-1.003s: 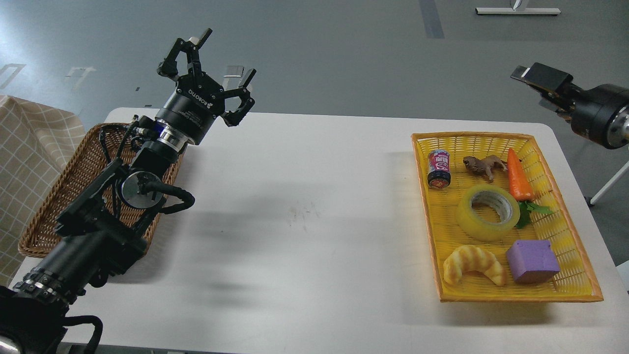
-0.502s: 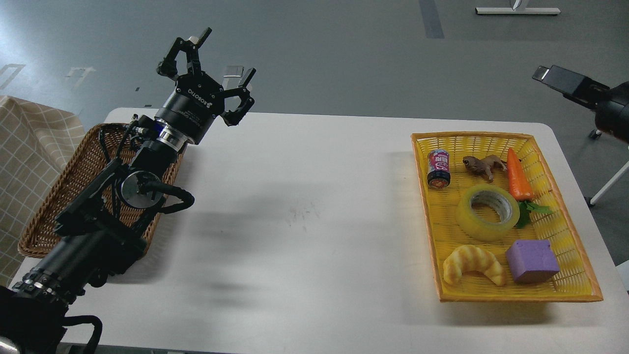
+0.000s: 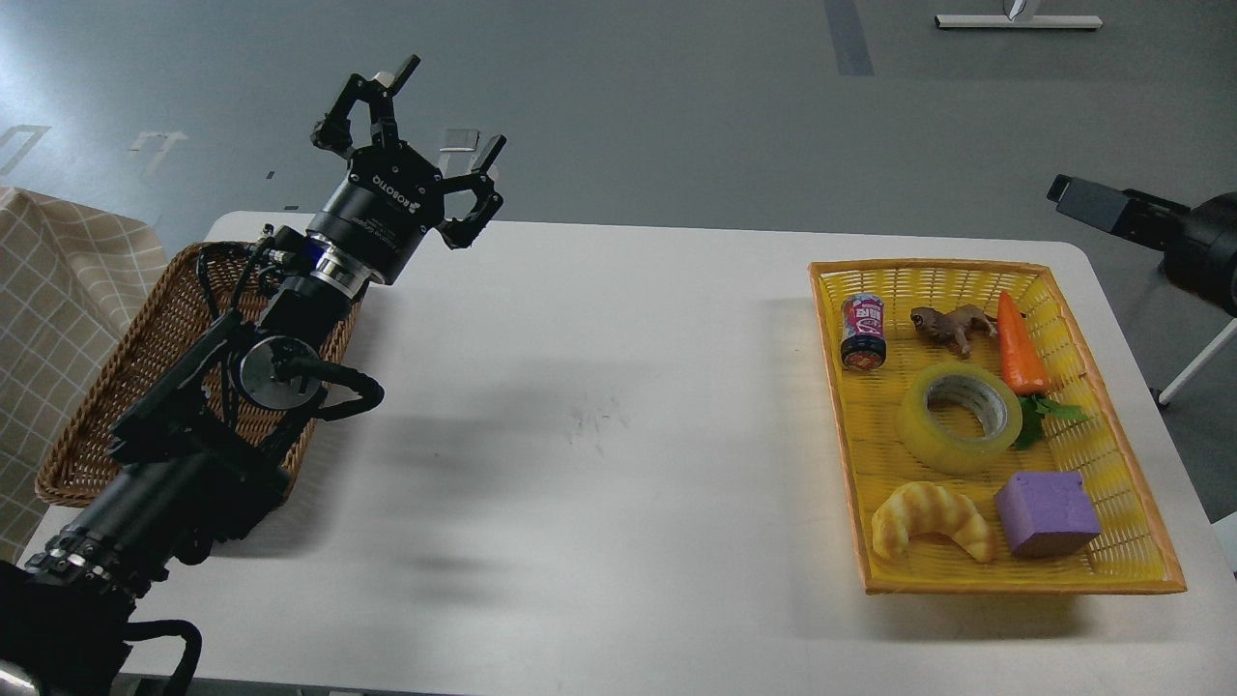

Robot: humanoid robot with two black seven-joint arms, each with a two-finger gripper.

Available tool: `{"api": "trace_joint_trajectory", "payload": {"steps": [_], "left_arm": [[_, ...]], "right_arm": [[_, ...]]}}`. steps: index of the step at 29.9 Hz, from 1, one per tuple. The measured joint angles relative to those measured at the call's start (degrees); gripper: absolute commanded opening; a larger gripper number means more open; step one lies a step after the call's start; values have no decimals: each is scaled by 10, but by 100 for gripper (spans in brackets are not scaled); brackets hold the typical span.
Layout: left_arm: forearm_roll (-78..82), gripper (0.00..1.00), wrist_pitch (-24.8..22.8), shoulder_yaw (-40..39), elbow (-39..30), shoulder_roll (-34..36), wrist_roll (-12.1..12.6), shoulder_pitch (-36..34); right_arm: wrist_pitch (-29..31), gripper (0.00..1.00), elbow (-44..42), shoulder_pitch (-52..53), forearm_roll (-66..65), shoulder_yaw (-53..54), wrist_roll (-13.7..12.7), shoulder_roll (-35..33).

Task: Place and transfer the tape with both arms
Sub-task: 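Raise the right arm away from the yellow tray, then reach the right gripper into the yellow tape roll's hole and grasp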

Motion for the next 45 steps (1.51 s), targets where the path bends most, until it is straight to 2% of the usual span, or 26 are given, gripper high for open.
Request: {"api": "trace_joint_trajectory", "payload": {"steps": [10,18,35,38,41,45], "left_arm": [[0,98,0,-1,1,0,0,0],[0,98,0,-2,1,-3,-1,0],[0,98,0,-5,0,-10,-1,-3],[0,98,0,-5,0,-9,-1,-3],[0,98,0,-7,0,-8,-1,-3],[0,98,0,-8,0,-8,-1,-3]], "right_arm": [[0,100,3,-52,-64,-1,-7,2],[0,100,7,-88,-88,-4,-30,21],[0,98,13,-93,-150,-40,-31,42],[0,94,13,-90,-155,-54,-31,45],[0,84,8,-89,-163,-66,-31,53],[0,83,5,-88,-174,-85,-30,63]]}}
